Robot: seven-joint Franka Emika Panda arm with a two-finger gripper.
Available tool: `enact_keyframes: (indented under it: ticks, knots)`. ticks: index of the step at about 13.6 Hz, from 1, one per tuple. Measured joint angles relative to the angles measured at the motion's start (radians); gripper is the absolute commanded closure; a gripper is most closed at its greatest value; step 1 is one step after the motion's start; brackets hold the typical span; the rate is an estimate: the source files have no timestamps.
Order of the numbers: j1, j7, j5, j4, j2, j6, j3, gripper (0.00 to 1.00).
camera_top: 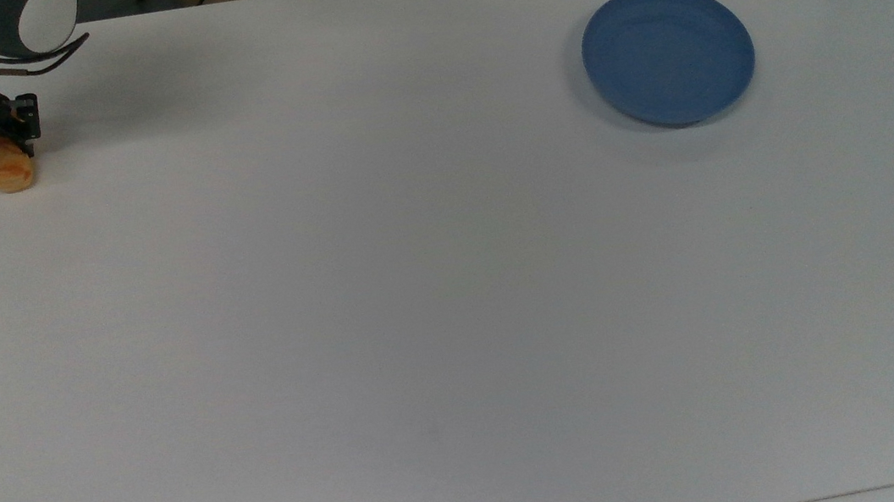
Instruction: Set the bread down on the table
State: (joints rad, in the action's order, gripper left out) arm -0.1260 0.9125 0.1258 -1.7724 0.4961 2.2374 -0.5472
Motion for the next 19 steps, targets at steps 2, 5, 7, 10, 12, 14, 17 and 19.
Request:
enact_keyframes:
  ticks: [2,5,7,10,12,14,17,19]
  knots:
    - [0.000,0.000,0.000,0.000,0.000,0.000,0.000,0.17]
    - [0.000,0.000,0.000,0.000,0.000,0.000,0.002,0.06]
    - [0.000,0.000,0.001,0.001,-0.004,-0.001,0.003,0.05]
    - [0.005,0.000,0.007,0.013,-0.057,-0.053,0.006,0.02]
    - [0.015,-0.031,0.011,0.023,-0.125,-0.119,0.018,0.00]
    - [0.023,-0.114,0.012,0.036,-0.215,-0.178,0.047,0.00]
    - [0.028,-0.290,0.018,0.059,-0.347,-0.290,0.111,0.00]
    - [0.030,-0.432,0.033,0.089,-0.413,-0.367,0.167,0.00]
